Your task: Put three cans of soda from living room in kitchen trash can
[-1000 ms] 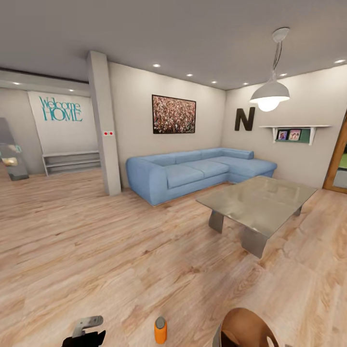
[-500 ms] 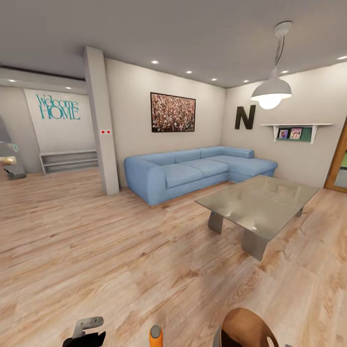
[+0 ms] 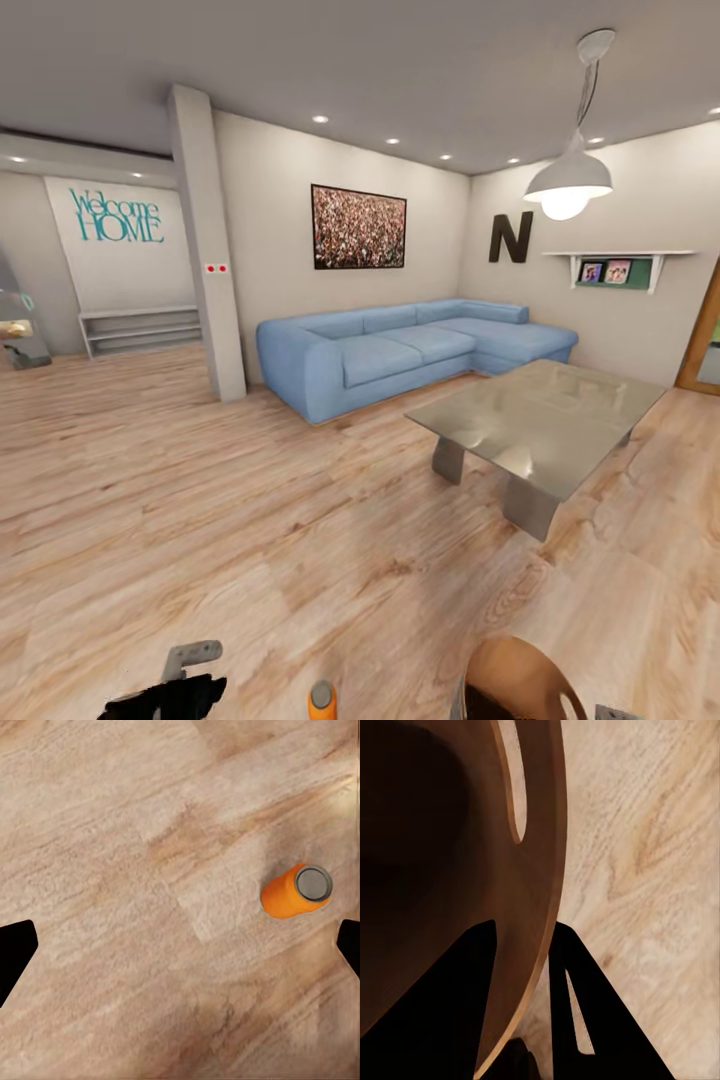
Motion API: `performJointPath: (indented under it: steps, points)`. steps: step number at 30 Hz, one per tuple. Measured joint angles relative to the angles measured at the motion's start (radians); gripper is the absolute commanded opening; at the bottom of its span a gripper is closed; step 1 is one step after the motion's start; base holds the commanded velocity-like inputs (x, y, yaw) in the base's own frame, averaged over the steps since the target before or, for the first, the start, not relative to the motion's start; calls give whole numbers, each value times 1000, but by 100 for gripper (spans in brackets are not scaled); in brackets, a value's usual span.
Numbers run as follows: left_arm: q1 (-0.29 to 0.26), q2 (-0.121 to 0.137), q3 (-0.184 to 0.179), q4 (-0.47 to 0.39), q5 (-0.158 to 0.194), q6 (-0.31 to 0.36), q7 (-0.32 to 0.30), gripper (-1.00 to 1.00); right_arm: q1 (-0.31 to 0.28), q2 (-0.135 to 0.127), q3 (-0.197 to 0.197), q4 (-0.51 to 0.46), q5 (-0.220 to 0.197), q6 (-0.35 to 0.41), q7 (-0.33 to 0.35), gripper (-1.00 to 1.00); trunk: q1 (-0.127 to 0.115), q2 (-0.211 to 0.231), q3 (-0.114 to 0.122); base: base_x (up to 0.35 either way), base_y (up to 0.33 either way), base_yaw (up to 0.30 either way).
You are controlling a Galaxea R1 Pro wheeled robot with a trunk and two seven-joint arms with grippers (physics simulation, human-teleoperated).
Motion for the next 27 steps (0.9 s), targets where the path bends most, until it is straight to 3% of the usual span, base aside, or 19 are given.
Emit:
performJointPath:
  steps: [3, 4, 6, 7, 9, 12, 14, 19, 27]
  points:
    - [-98, 1, -12, 85, -1, 113, -2, 100, -11, -3, 0, -1, 30, 21, -2, -100, 0, 0, 0, 225, 0, 0]
    - [-147, 1, -39, 132, -8, 172, -4, 100, -15, -3, 0, -1, 39, 25, -2, -100, 0, 0, 0, 246, 16, 0]
    - [-266, 0, -134, 255, -21, 297, -16, 100, -24, -3, -1, -2, 44, 30, -17, -100, 0, 0, 0, 244, 61, 0]
    - [-301, -1, -159, 290, -25, 324, -24, 100, -25, -3, -1, -2, 54, 30, -26, -100, 0, 0, 0, 162, 52, 0]
    - [-443, -9, -220, 436, -28, 409, -73, 100, -29, 2, -1, -2, 62, 32, -60, -100, 0, 0, 0, 93, 30, 0]
    - [-543, -31, -242, 533, -33, 459, -102, 100, -32, 6, 0, -1, 55, 33, -77, -100, 0, 0, 0, 51, 16, 0]
    - [-629, -61, -256, 609, -34, 519, -120, 100, -34, 9, 1, 0, 57, 33, -89, -100, 0, 0, 0, 18, 6, 0]
    - [-685, -101, -267, 644, -38, 571, -123, 100, -35, 11, 3, 0, 58, 33, -98, -100, 0, 0, 0, 6, 2, 0]
    - [-693, -111, -278, 599, -39, 571, -110, 100, -35, 12, 5, 0, 64, 33, -118, -100, 0, 0, -1, 0, 0, 0]
